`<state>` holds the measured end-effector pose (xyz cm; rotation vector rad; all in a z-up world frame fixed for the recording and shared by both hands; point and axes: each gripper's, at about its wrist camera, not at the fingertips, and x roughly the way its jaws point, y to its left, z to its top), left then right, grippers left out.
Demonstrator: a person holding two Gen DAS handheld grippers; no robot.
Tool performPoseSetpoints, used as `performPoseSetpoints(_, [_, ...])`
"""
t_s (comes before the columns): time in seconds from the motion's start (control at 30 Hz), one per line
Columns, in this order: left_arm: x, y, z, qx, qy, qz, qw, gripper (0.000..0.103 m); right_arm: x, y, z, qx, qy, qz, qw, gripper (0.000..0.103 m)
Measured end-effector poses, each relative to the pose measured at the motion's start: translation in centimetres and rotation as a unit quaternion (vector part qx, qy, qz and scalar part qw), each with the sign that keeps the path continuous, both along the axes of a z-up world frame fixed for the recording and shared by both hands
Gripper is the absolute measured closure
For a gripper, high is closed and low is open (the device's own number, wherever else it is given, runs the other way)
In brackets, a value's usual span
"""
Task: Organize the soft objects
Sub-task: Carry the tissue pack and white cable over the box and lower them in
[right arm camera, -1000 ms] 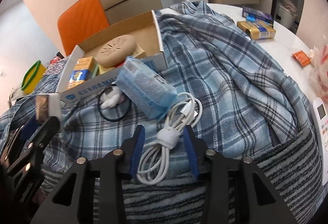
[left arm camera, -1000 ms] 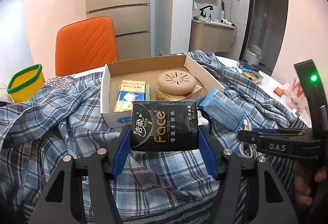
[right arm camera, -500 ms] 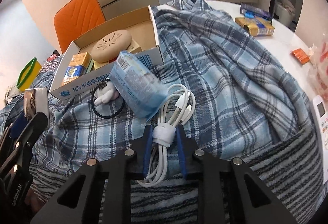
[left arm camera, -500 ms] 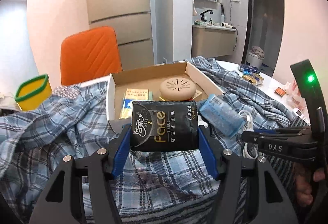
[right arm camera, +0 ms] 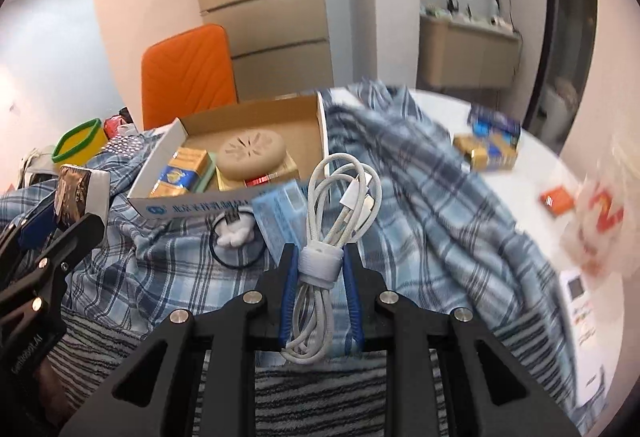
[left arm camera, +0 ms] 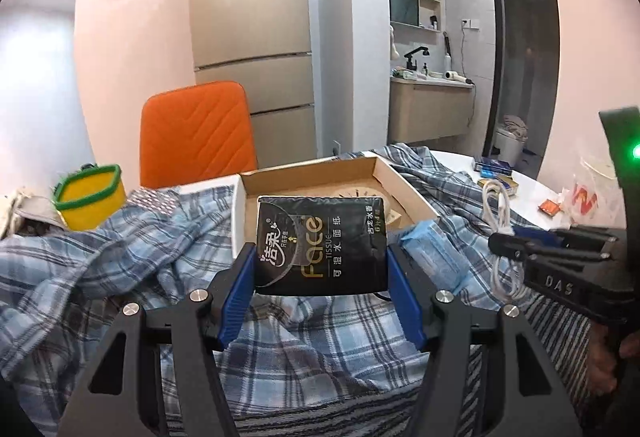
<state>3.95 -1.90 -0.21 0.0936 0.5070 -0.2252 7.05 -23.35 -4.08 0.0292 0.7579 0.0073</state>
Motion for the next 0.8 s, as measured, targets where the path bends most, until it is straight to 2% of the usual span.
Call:
performPoseSetpoints(0.1, [-0.4,0.0,0.7,0.007,-0.017,0.008,0.9998,0.042,0.0,0.2,1.0,-0.006,-0.018,0.014,1.000,0.079])
performPoseSetpoints(0.4, [0.5,-0.1,3.0,-0.014,-0.031,0.027,0.9990,0.042,0.8,1.1,4.8,-0.012,-0.063,0.079,0.995,0.079])
performPoseSetpoints(0.47, [0.8,-0.6,3.7,-0.004,-0.043,0.036,0.9984,0.042,1.2,1.4,5.8,-0.018,-0.077,0.094,0.992,0.079])
performPoseSetpoints(0.8, [4.0,-1.3,7.8,-0.012,-0.089,0.064,0.9939,0.042,4.6,1.8,10.5,-0.026,-0.132,0.117,0.984,0.079])
